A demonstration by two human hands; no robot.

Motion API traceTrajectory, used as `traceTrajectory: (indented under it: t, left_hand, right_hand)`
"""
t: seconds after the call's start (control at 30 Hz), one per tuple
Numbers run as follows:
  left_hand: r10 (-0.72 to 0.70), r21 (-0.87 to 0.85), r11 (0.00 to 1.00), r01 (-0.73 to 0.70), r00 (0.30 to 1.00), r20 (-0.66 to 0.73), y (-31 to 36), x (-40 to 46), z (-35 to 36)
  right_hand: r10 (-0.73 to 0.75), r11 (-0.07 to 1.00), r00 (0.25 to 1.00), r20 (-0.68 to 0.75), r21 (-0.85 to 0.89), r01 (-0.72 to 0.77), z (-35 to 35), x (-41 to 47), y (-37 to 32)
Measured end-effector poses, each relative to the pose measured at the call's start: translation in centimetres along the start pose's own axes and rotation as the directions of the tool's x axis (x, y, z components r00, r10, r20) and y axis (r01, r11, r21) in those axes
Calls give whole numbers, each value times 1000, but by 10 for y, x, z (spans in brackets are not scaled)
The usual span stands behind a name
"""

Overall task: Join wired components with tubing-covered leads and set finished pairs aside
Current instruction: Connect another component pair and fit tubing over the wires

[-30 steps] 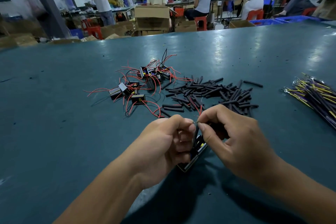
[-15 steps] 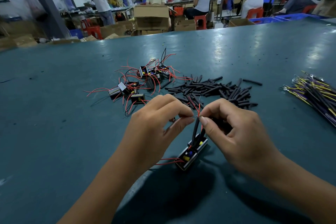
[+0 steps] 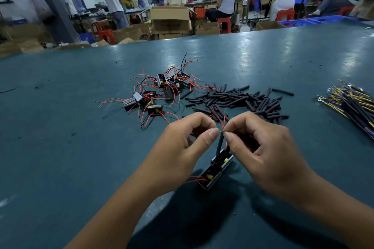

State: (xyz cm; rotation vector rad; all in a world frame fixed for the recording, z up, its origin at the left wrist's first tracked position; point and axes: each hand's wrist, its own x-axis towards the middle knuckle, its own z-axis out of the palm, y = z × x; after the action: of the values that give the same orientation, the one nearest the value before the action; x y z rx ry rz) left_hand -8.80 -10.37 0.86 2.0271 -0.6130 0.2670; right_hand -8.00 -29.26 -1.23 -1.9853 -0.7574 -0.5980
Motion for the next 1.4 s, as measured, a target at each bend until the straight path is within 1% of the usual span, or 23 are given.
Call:
traceTrajectory:
  t: [0.03,0.1,0.17,0.2,0.3,0.4,0.5,0.6,0.7,0.77,0.93,1.07,1.17,1.4]
  left_hand:
    - [-78,-152,985,82,996,33,0,0,0]
    - [-198,-372,903,217,976,89,0,-1,0]
    - [-252,-463,839,285,959,133,-1,-1,2]
    - [-257,-465,837,288,958,130,-2,-1,3]
    - [-251,-445,860,251,966,60,-5,1,5]
    - [-275,-444,863,242,961,-11,-12,4,5]
    - [-302,-378,892,248,949,-90,-19,6,13]
    - [-307,-356,895,268,950,-57,-21,7,21]
    - [-273,-365,897,250,962,-12,-20,8,24]
    - [-230,-366,907,210,973,-10,-20,9,24]
    - [-147,-360,924,126,989,-31,-19,11,24]
    - [-115,-364,926,97,993,-27,-17,10,24]
    - [-94,-353,932,85,996,-7,-16,8,24]
    - [-92,-339,937,88,996,2,-15,6,23]
  right_hand:
    - [-5,1000,1000,1,-8,5,0,0,0]
    - [-16,1000,1000,7,-25,16,-1,0,-1]
    - [-14,1000,1000,12,-28,14,-1,0,-1]
    - [-10,999,1000,11,-31,10,-2,0,-1]
    - [2,1000,1000,22,-13,-2,-4,1,0]
    - [44,995,997,68,82,-49,-9,3,0]
    - [131,972,986,106,184,-149,-13,6,3]
    - [199,935,968,153,265,-234,-15,10,3]
    - [270,859,932,243,375,-347,-18,13,1]
    - [306,829,909,282,391,-400,-21,16,-1]
    - [387,775,868,311,400,-489,-24,21,-4]
    - [473,665,794,382,436,-606,-25,22,-9]
    - [498,629,771,397,446,-636,-25,23,-11]
    - [518,626,790,329,483,-612,-22,22,-12]
